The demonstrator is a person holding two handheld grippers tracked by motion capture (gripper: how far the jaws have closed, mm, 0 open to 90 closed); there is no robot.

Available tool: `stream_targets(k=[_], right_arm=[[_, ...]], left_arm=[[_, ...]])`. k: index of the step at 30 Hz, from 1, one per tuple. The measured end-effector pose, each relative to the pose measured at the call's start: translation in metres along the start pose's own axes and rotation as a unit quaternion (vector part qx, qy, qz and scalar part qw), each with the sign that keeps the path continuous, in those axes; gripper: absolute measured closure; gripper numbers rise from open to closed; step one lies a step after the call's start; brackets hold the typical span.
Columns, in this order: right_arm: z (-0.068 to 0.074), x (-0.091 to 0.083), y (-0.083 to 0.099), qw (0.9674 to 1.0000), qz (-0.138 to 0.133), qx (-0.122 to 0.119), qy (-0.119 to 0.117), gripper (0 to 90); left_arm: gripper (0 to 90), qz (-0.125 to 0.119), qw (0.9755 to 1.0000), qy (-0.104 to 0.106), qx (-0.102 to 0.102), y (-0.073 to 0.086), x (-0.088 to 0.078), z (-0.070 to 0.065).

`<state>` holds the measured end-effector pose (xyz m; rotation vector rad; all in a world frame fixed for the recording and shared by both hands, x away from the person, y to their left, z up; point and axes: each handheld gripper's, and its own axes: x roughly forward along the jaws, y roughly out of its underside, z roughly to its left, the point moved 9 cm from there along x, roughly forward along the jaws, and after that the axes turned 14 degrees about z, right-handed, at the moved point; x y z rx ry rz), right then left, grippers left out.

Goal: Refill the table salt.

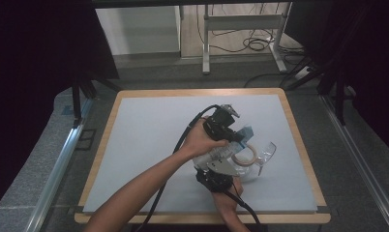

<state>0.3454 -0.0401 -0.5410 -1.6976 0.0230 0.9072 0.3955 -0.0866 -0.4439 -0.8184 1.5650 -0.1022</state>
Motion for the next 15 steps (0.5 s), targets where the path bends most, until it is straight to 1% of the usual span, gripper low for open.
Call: stream_targets(k=[2, 4, 10, 13, 15], right_arm=[[-0.0001, 0.0013, -0.0002, 1.0000, -0.001, 0.001, 0.005, 49.1], [0.0010, 0.0033, -0.0009, 0.9999, -0.005, 0.008, 0.008, 49.1], [0.0029, 0.0039, -0.0020, 0.9997, -0.011, 0.017, 0.017, 49.4], [0.0028, 0.0040, -0.0042, 0.9992, -0.019, 0.031, 0.016, 49.5], [0.0022, 0.0043, -0.0064, 0.9988, -0.027, 0.038, 0.018, 49.6]], left_arm=[[90.0, 0.002, 1.0000, 0.001, -0.001, 0.0003, 0.0007, 0.0005], [90.0, 0.005, 1.0000, -0.001, 0.002, 0.0008, 0.0013, 0.0009], [90.0, 0.011, 0.9999, 0.008, 0.003, 0.0009, 0.0017, 0.0006], [90.0, 0.019, 0.9998, 0.004, 0.009, -0.0007, 0.0021, 0.0002], [90.0, 0.020, 0.9997, 0.004, 0.009, -0.0024, 0.0028, -0.0003]])
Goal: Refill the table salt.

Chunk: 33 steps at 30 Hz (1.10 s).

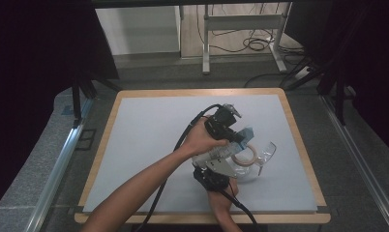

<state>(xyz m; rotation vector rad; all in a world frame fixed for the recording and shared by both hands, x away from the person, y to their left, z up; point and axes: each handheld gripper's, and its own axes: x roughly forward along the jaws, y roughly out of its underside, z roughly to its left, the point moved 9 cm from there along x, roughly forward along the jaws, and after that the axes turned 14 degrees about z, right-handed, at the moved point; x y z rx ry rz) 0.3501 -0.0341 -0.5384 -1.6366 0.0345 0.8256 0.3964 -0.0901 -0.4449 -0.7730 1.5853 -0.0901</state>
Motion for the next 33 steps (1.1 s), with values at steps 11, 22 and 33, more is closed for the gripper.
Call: stream_targets(k=[11, 22, 33], right_arm=[[0.000, 0.000, -0.006, 0.9996, -0.009, 0.023, -0.012, 49.8], [0.000, -0.002, -0.015, 0.9979, -0.026, 0.053, -0.028, 49.9], [-0.005, -0.004, -0.020, 0.9963, -0.037, 0.071, -0.031, 49.9]], left_arm=[[90.0, 0.007, 1.0000, -0.003, 0.000, -0.005, 0.000, 0.001], [90.0, 0.021, 0.9997, -0.013, 0.003, -0.010, 0.001, 0.001], [90.0, 0.027, 0.9995, -0.017, 0.007, -0.017, 0.002, -0.002]])
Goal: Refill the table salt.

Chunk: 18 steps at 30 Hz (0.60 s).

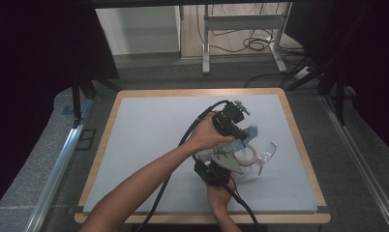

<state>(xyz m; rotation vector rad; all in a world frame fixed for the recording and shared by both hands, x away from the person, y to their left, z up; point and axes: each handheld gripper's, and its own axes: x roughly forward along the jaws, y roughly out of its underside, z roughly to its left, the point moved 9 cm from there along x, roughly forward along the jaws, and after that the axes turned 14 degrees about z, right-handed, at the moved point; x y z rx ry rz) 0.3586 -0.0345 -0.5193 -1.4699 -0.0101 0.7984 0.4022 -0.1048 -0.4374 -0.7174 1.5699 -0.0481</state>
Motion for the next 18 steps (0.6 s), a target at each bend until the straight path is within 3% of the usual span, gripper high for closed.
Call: stream_targets(k=[18], right_arm=[[0.0007, 0.0003, 0.0008, 1.0000, 0.002, -0.002, -0.001, 49.9]], left_arm=[[90.0, 0.008, 1.0000, 0.000, 0.004, 0.0017, 0.0003, 0.0009]])
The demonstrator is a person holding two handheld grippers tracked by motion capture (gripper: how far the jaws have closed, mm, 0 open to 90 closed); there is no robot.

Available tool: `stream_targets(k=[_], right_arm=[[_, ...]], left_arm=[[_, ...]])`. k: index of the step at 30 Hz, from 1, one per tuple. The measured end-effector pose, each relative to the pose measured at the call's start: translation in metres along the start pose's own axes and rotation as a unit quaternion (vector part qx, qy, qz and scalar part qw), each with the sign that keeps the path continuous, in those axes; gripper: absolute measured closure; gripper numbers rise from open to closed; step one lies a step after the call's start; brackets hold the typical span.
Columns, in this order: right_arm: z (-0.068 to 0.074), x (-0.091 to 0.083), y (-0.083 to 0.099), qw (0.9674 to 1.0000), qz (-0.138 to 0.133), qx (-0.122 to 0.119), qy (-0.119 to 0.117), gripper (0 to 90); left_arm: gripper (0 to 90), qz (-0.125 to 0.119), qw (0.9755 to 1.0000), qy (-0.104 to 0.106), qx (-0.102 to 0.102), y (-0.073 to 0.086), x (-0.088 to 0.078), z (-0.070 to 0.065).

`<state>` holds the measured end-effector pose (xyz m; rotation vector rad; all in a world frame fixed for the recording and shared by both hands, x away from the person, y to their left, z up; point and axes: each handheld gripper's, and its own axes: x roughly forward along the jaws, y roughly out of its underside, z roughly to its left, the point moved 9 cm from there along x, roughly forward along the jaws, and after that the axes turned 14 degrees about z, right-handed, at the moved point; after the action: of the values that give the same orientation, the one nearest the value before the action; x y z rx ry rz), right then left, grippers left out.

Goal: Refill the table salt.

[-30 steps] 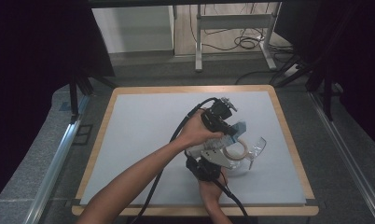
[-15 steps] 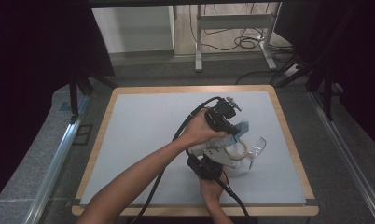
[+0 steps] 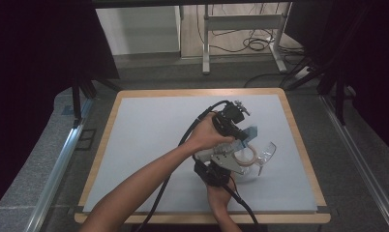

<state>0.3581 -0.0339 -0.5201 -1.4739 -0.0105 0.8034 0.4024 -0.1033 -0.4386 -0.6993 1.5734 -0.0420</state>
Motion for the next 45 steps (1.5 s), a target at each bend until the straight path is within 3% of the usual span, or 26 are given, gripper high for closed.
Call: stream_targets(k=[15, 23, 45], right_arm=[[-0.002, 0.003, 0.007, 0.9998, -0.002, 0.018, 0.000, 49.9], [-0.001, 0.001, 0.003, 0.9993, -0.010, 0.035, -0.005, 50.0], [-0.002, 0.002, 0.000, 0.9996, -0.015, 0.023, 0.006, 50.2]], left_arm=[[90.0, 0.018, 0.9998, 0.000, 0.002, 0.001, 0.011, 0.000], [90.0, 0.020, 0.9998, -0.004, 0.005, -0.003, 0.009, -0.003], [90.0, 0.019, 0.9998, 0.000, 0.007, -0.003, 0.008, -0.003]])
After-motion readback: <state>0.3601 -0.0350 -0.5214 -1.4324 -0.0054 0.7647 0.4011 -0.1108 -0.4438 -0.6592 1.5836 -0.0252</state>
